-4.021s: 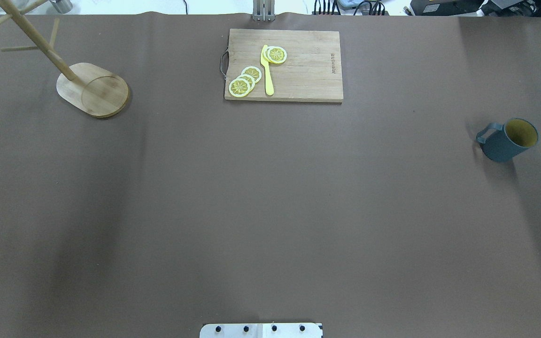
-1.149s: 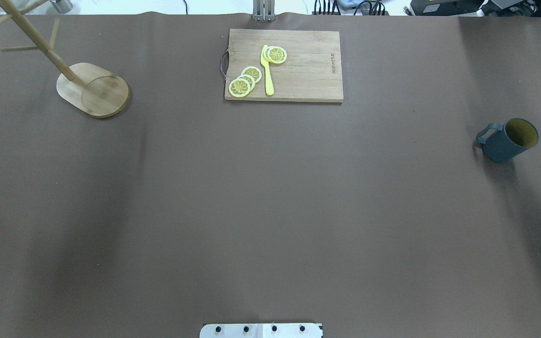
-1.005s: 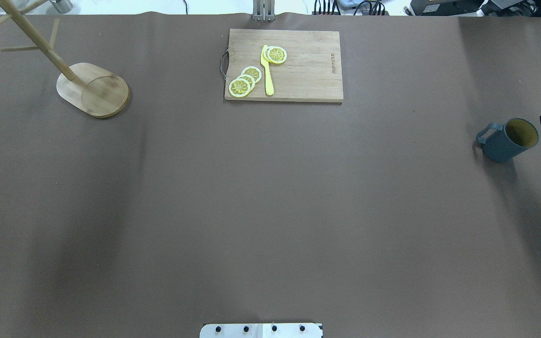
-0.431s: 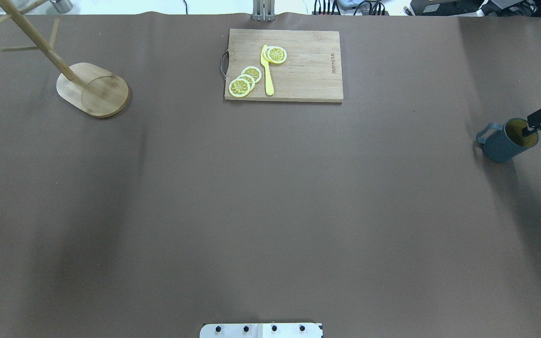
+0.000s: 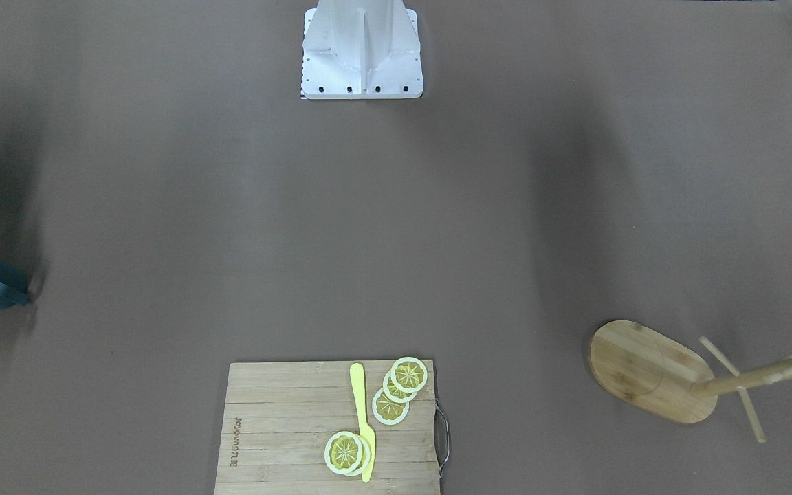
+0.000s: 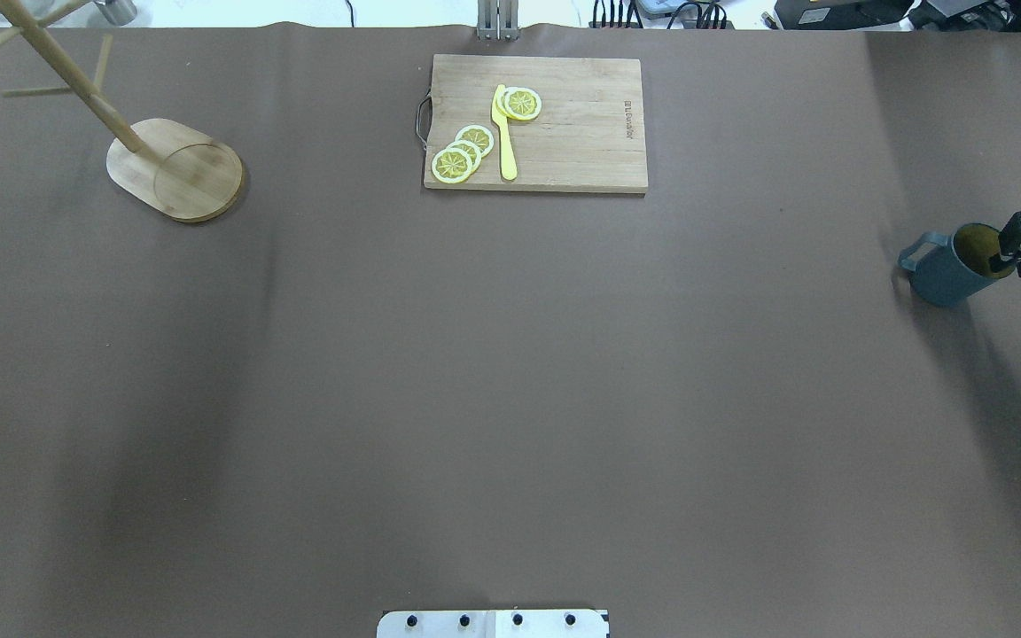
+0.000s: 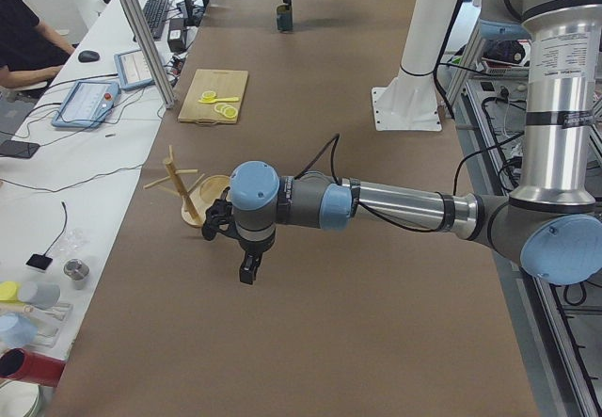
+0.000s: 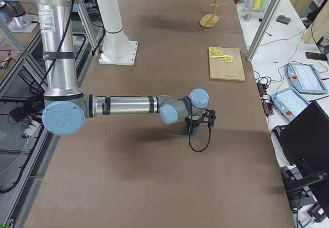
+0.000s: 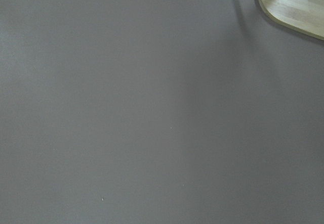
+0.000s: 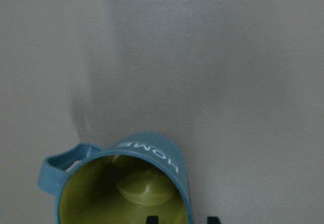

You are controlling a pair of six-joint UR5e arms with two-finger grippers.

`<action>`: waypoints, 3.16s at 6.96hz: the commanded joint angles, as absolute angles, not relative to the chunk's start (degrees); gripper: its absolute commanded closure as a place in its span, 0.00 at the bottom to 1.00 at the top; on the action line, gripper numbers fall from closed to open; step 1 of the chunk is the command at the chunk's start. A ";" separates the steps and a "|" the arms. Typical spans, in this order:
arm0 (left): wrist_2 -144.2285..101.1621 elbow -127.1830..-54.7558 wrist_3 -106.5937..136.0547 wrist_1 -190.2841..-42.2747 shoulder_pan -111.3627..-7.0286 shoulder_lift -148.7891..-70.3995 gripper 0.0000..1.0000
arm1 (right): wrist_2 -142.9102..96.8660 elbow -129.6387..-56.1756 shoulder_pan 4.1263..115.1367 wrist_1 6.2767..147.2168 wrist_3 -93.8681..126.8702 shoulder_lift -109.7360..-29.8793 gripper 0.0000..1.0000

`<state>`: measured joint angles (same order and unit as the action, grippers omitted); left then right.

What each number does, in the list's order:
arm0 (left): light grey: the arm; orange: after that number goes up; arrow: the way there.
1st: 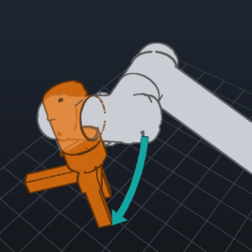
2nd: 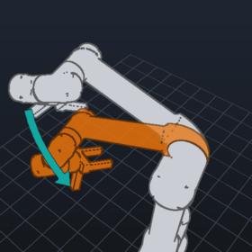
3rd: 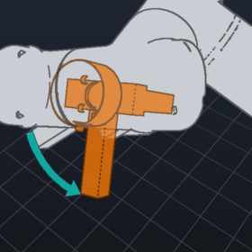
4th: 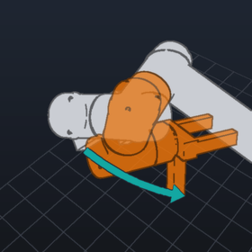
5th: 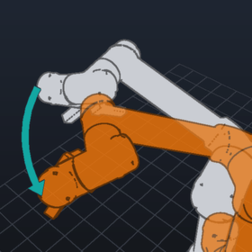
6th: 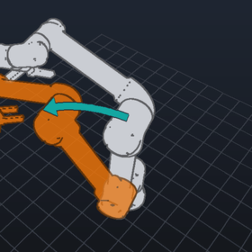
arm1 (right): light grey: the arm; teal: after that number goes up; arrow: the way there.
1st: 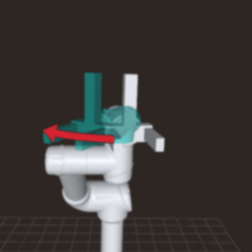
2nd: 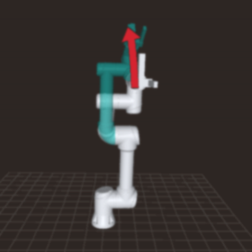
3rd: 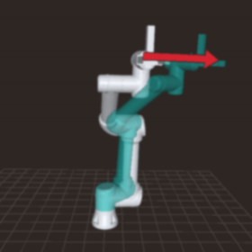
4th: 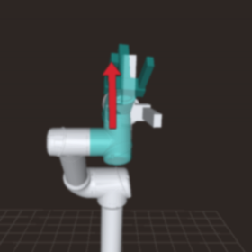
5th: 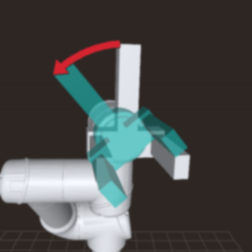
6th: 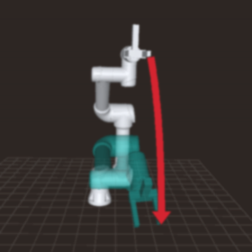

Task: Hang cup on storage rack
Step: 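Reach the right gripper down and grasp the blue mug's rim, then carry the blue mug with the right gripper to the table centre and release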

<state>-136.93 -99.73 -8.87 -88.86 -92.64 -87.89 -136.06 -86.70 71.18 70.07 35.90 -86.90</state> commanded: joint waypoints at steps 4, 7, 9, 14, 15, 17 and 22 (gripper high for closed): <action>-138.07 -99.05 -8.88 -88.77 -92.64 -87.37 0.02 | -137.29 -94.03 73.20 70.75 38.32 -81.59 1.00; -141.15 -98.18 -8.88 -88.86 -92.64 -87.36 0.02 | -136.25 -93.69 63.61 70.49 47.72 -65.71 1.00; -141.15 -98.00 -8.79 -88.86 -92.64 -87.71 0.02 | -127.23 -92.30 50.95 71.01 48.86 -56.99 1.00; -141.15 -98.00 -8.79 -88.86 -92.64 -87.36 0.02 | -117.07 -81.38 37.89 79.24 50.10 -40.00 1.00; -141.15 -98.00 -8.79 -88.86 -92.64 -87.36 0.02 | -115.59 -80.86 36.05 79.89 48.97 -40.34 1.00; -141.15 -97.91 -8.79 -88.77 -92.64 -87.36 0.02 | -116.10 -81.47 35.86 81.02 43.70 -41.75 1.00; -141.24 -97.38 -8.88 -88.86 -92.64 -87.36 0.02 | -112.95 -84.73 32.70 86.22 41.92 -41.84 0.01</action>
<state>-141.24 -97.41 -8.87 -88.85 -92.64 -87.36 -114.19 -84.57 33.77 86.16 42.02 -41.74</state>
